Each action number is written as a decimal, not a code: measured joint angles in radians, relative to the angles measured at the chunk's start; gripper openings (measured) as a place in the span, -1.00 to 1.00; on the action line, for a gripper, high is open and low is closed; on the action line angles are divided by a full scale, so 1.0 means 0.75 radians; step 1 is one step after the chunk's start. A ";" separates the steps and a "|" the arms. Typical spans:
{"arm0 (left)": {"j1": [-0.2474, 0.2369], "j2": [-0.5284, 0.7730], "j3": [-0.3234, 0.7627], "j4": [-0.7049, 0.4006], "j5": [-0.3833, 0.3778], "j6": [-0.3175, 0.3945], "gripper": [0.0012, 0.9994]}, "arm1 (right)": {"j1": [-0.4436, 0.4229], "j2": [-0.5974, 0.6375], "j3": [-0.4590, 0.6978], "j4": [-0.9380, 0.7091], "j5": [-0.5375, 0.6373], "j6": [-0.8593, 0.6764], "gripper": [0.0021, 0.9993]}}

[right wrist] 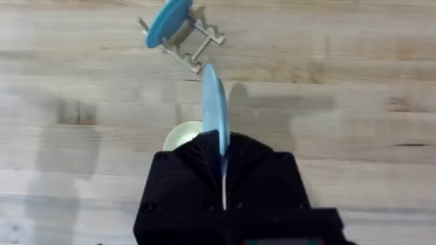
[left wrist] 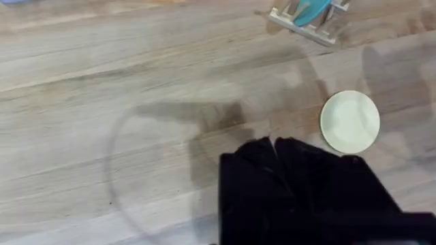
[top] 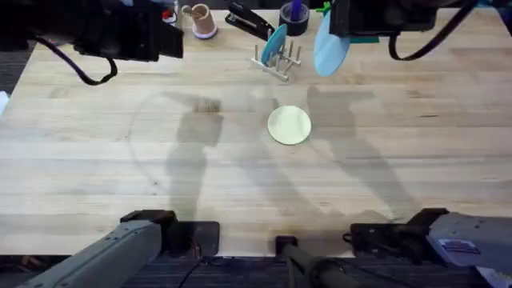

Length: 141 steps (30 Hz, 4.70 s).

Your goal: Pick up the plates from the table one by one and place each into a slot on the dish rack.

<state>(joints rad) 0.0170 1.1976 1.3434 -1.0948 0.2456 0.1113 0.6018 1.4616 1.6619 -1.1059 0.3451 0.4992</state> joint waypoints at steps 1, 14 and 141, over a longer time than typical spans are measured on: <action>0.000 0.000 0.000 -0.002 0.001 0.000 -0.76 | 0.000 0.000 0.000 -0.002 0.008 0.000 -0.94; 0.000 0.000 0.000 -0.004 0.001 -0.010 0.99 | 0.000 0.000 0.000 0.021 0.038 0.001 -0.94; 0.000 0.044 0.000 -0.093 0.000 -0.010 0.99 | -0.060 0.892 1.024 -0.451 0.031 0.860 -0.94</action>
<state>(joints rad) 0.0170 1.2308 1.3434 -1.1648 0.2459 0.1036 0.5568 2.1307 2.4298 -1.4441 0.3687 1.1442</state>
